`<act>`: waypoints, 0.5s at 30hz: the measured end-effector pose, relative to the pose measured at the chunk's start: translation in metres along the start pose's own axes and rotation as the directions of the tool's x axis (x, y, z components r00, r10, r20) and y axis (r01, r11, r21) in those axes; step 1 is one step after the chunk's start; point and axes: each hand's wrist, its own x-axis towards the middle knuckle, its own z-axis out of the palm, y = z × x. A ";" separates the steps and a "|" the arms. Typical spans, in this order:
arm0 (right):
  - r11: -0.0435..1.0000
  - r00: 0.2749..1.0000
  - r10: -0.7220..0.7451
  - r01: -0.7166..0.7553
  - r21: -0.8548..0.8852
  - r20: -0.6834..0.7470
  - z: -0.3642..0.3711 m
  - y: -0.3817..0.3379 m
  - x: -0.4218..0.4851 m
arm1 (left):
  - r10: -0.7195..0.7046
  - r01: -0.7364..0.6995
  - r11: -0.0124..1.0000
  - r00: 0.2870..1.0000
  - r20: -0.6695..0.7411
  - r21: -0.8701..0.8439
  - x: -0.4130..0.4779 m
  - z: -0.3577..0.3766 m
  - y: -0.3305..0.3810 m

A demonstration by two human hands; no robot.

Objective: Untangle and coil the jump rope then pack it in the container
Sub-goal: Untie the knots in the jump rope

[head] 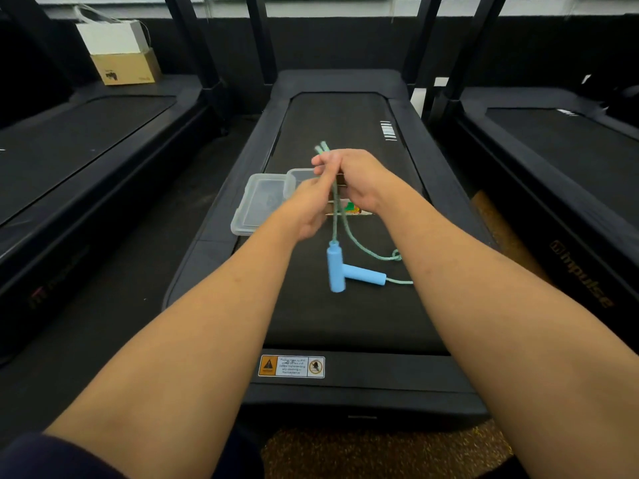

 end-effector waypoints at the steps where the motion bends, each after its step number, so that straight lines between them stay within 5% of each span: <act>1: 0.999 1.000 0.011 -0.012 -0.048 -0.018 0.001 0.001 -0.001 | 0.007 -0.007 1.000 1.000 0.006 -0.020 0.001 -0.001 -0.003; 5: 0.972 1.000 0.021 -0.021 -0.233 -0.001 -0.021 0.014 0.002 | 0.034 -0.037 0.997 0.999 0.034 0.066 0.002 -0.013 -0.006; 9: 0.980 0.992 0.123 -0.116 -0.159 0.033 -0.044 0.034 0.008 | 0.061 -0.061 0.978 0.998 0.007 0.199 0.000 -0.020 -0.006; 15: 0.950 0.957 0.222 -0.256 -0.181 -0.185 -0.057 0.083 0.006 | 0.047 -0.015 0.978 0.987 -0.152 0.207 0.017 -0.022 -0.022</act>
